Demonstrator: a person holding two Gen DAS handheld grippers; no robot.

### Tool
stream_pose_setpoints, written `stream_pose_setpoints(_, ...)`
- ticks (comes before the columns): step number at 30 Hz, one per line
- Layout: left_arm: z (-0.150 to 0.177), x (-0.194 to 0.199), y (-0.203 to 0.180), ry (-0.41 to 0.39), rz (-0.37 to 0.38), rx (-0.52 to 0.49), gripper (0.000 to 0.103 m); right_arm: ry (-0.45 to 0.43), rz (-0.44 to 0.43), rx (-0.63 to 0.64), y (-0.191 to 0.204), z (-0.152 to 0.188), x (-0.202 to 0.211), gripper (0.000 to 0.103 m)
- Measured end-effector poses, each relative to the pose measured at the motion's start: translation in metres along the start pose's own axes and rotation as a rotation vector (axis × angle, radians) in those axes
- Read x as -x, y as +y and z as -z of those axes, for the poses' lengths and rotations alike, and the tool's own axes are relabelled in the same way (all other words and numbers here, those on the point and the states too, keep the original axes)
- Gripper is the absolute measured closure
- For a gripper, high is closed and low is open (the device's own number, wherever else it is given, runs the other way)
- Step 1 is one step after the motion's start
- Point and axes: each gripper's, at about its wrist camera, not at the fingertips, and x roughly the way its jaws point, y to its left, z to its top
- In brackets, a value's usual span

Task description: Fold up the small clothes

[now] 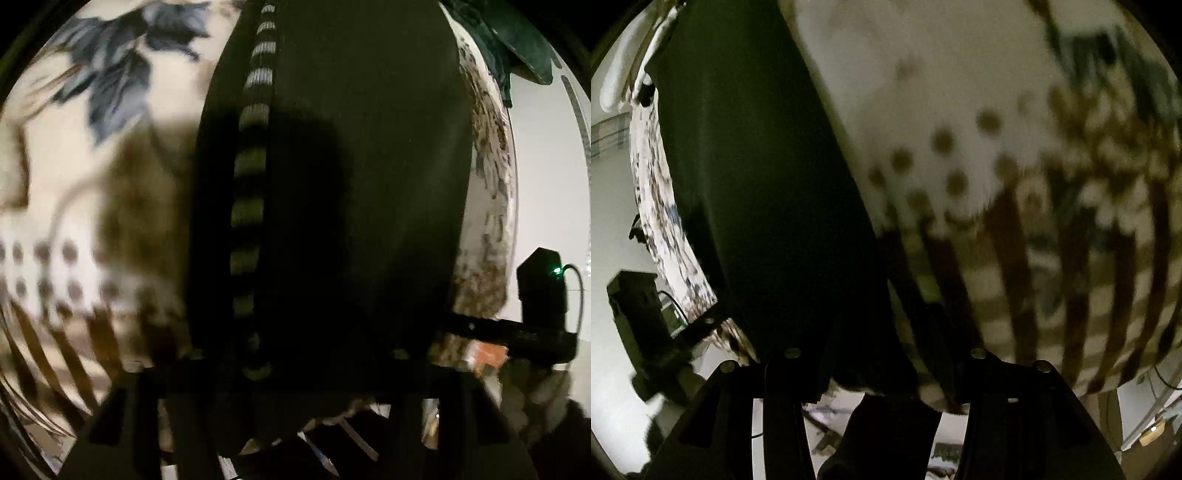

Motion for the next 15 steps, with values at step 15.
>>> stream_pose_setpoints(15, 0.016, 0.03, 0.033, -0.119, -0.045, 0.152, 0.099, -0.011, 0.037, 0.122, 0.05, 0.035, -0.037, 0.093)
